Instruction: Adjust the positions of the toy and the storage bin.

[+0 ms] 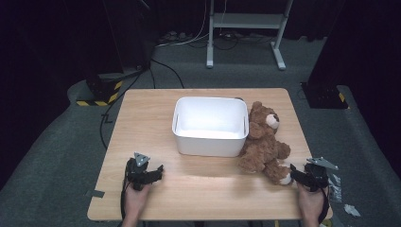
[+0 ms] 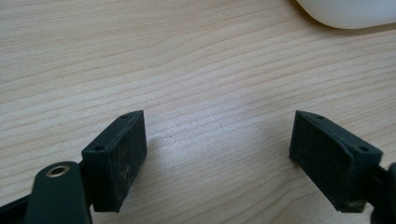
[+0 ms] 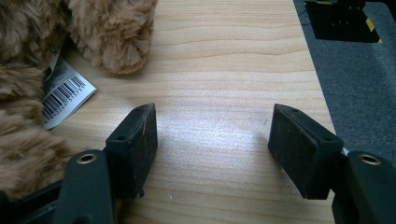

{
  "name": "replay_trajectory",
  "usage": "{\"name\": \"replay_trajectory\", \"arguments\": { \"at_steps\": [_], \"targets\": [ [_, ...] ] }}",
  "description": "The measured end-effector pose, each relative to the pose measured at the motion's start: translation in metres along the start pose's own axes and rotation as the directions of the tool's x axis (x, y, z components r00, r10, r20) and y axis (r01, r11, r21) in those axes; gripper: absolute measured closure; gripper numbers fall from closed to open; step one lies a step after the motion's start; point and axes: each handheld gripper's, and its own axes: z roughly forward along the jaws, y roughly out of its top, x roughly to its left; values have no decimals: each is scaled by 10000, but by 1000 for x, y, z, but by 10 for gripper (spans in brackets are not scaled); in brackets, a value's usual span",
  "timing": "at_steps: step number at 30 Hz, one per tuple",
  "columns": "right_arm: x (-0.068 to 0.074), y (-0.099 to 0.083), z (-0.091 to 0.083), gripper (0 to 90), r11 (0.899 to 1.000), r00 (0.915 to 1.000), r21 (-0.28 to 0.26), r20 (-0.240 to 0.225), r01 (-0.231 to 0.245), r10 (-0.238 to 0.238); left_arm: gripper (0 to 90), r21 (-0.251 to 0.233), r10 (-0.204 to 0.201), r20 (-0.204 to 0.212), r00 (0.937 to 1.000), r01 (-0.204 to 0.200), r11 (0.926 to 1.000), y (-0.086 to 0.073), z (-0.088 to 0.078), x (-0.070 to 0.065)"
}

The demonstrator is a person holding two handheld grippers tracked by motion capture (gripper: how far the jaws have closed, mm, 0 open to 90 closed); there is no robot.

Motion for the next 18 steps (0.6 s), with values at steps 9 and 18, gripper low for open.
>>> {"name": "replay_trajectory", "arguments": {
  "at_steps": [9, 18],
  "targets": [
    [0, -1, 1, 313, 9999, 10000, -125, -34, 93, -93, 188, 1, -6, -8, 10000, 6, 10000, 0, 0, 0],
    [0, -1, 1, 310, 9998, 9999, -127, -52, 149, -149, 188, 1, -4, -7, 10000, 4, 10000, 0, 0, 0]
  ]
}}
